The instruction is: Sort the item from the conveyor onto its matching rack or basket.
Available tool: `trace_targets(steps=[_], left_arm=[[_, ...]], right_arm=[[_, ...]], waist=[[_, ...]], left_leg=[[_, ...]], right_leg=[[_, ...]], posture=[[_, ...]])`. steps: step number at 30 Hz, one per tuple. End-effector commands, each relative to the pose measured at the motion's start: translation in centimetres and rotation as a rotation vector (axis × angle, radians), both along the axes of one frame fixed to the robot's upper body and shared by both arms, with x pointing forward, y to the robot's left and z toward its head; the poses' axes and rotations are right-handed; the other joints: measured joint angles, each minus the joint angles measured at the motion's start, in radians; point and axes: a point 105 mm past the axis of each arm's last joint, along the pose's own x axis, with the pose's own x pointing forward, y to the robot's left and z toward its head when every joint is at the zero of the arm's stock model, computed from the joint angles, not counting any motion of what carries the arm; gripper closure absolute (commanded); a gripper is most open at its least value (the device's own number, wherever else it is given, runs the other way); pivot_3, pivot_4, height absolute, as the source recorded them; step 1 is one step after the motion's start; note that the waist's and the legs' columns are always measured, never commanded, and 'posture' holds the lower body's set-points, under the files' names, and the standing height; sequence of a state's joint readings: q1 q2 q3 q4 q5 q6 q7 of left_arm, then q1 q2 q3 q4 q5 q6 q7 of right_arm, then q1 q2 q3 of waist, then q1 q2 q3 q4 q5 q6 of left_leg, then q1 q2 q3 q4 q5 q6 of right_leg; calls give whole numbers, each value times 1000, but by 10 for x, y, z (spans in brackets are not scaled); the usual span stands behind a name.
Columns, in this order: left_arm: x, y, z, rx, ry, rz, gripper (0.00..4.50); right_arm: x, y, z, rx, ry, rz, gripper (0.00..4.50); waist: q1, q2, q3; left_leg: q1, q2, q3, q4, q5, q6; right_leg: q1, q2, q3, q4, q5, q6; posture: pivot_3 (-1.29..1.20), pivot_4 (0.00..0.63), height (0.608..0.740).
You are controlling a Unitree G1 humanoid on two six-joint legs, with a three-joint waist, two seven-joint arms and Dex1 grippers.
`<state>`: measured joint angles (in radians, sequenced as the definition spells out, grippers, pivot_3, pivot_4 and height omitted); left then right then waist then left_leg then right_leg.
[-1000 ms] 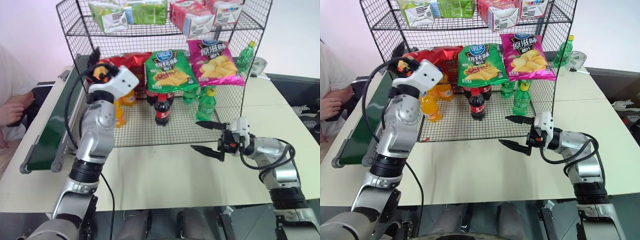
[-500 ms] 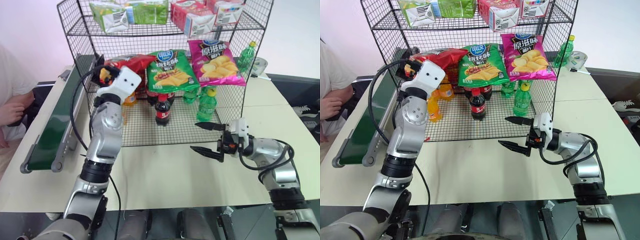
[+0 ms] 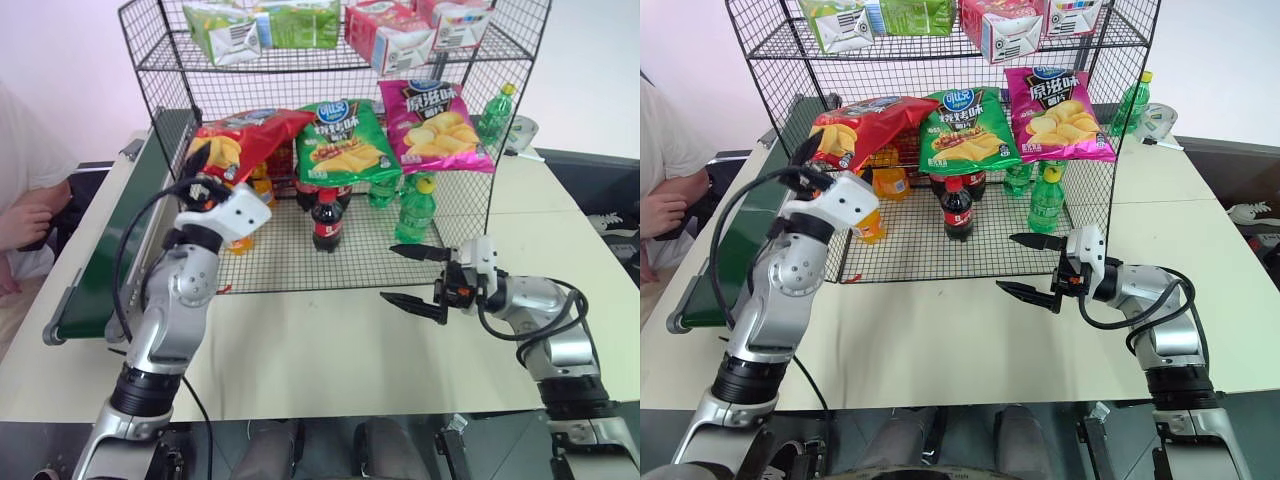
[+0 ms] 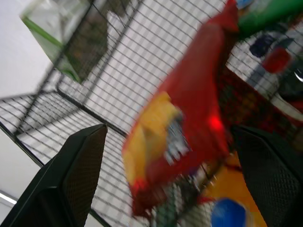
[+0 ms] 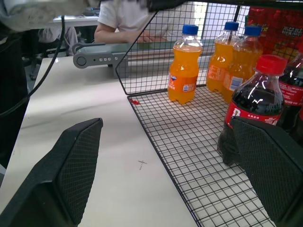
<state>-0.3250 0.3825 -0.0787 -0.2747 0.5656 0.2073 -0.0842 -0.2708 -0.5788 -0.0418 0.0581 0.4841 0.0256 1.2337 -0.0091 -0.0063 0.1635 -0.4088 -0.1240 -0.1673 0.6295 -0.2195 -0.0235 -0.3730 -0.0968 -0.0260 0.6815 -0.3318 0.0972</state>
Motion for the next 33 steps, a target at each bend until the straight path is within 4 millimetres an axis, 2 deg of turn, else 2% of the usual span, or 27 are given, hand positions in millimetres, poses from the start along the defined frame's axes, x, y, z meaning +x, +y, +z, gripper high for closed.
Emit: trace_targets(steps=[1,5,11,15,19,21,23,28,29,33], left_arm=[[-13,17,24,-194,-82,-22,187],[-16,21,27,-263,-71,-70,187],[-1,23,24,-117,-74,-54,187],[11,22,27,-23,-96,-52,187],[21,15,35,10,-114,-111,187],[21,13,38,9,-132,-125,705],[19,9,37,18,-130,-148,1451],[22,11,32,19,-118,-112,4074],[23,12,31,30,-115,-97,4461],[19,15,35,48,-142,-30,4461]], right_arm=[[-2,1,17,15,-66,13,0],[-1,-3,27,26,-106,-1,0],[-1,3,43,27,-123,18,0],[7,1,56,64,-124,-21,0],[6,2,53,75,-111,-28,0],[6,3,50,70,-108,-28,0],[6,3,49,70,-105,-31,0],[4,5,46,71,-99,-32,0],[3,5,45,71,-98,-33,0],[3,5,44,67,-98,-37,0]], waist=[[0,0,0],[-1,0,0],[0,0,0],[0,0,0],[0,0,0],[0,0,0],[-2,0,0],[-4,0,0],[-3,0,0],[-2,0,0]], left_leg=[[0,0,0,0,0,0],[0,0,0,0,0,0],[0,0,0,0,0,0],[0,0,0,0,0,0],[0,0,0,0,0,0],[0,0,0,0,0,0],[0,0,0,0,0,0],[0,0,0,-1,0,0],[0,0,0,-1,0,0],[0,0,0,-1,0,0]], right_leg=[[0,0,0,0,0,0],[0,0,0,0,0,0],[0,0,0,0,0,0],[0,0,0,0,0,0],[0,0,0,0,0,0],[0,0,0,-1,0,0],[0,0,0,-1,0,0],[-1,0,0,0,0,0],[-1,0,0,0,0,0],[0,0,0,0,0,0]], posture=[[0,150,740],[0,150,740],[0,150,740],[0,150,740],[0,150,740],[0,150,740],[0,150,740],[0,150,740],[0,150,740],[0,150,740]])
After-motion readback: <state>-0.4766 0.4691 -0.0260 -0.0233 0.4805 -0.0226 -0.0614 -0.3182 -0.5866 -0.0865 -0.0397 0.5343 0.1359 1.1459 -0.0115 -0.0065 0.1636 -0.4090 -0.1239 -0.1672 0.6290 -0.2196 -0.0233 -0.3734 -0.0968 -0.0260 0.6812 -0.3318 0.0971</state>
